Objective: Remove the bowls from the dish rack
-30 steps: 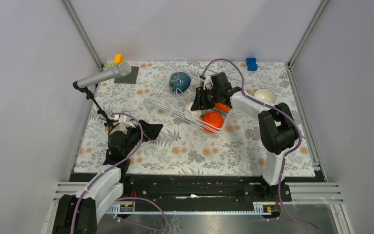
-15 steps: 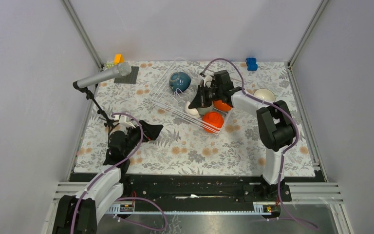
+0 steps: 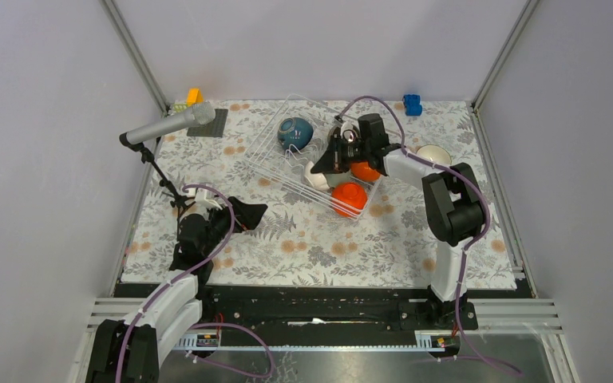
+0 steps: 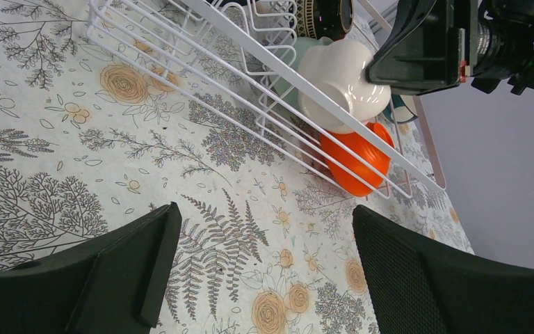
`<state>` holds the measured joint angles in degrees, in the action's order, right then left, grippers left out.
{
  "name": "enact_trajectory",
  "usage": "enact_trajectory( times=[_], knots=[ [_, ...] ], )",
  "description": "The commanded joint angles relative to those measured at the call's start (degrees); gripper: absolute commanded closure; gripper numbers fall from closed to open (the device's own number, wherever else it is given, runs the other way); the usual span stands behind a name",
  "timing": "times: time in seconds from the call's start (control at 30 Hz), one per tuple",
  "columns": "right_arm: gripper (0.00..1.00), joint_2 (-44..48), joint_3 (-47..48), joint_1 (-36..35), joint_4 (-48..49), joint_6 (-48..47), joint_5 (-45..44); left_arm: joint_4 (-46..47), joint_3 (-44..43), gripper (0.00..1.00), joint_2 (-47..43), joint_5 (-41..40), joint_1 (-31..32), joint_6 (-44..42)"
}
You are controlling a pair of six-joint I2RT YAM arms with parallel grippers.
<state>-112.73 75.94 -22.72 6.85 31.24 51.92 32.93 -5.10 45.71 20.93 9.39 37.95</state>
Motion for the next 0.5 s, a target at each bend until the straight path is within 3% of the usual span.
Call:
enact_trajectory(
  times=[0.0,0.23,0.47],
  knots=[
    [1.00,1.91,3.41,0.69,8.91,6.66,5.25,2.14,-0.17,0.01,-0.82,-0.35,0.02,-0.95],
    [1.00,8.80,2.64,2.58,7.96,8.84,3.16,1.79,-0.17,0.01,-1.13,-0.48,0.01,-1.04],
    [1.00,18.35,4.75,3.31,-15.29,-6.90,-15.97,1.75,-0.17,0.01,-1.16,-0.56,0.02,-0.90]
  ],
)
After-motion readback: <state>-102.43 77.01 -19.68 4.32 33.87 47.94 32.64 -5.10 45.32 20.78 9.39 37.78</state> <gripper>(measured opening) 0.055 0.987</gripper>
